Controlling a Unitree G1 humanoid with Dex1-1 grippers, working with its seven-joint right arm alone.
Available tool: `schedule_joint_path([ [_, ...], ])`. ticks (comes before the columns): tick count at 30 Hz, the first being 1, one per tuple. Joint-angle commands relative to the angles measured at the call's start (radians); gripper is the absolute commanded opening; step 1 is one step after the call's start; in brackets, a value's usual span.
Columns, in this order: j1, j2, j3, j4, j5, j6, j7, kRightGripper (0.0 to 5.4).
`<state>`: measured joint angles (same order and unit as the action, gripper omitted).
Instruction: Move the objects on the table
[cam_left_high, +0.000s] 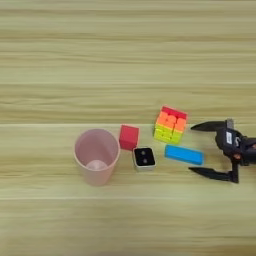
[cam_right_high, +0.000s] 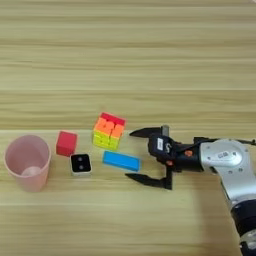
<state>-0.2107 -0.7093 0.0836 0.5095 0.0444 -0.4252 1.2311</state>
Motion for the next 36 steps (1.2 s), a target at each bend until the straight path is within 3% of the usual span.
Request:
schedule_joint_path([
  [1,-0.058,-0.037,-0.025,-0.023,0.003,0.003,-0.035,5.37],
  [21,-0.09,-0.056,-0.068,-0.05,0.042,0.019,-0.024,5.37],
  [30,-0.101,-0.056,-0.114,-0.101,0.115,0.069,0.011,5.37],
  [36,-0.093,-0.036,-0.147,-0.174,0.213,0.173,0.046,5.37],
])
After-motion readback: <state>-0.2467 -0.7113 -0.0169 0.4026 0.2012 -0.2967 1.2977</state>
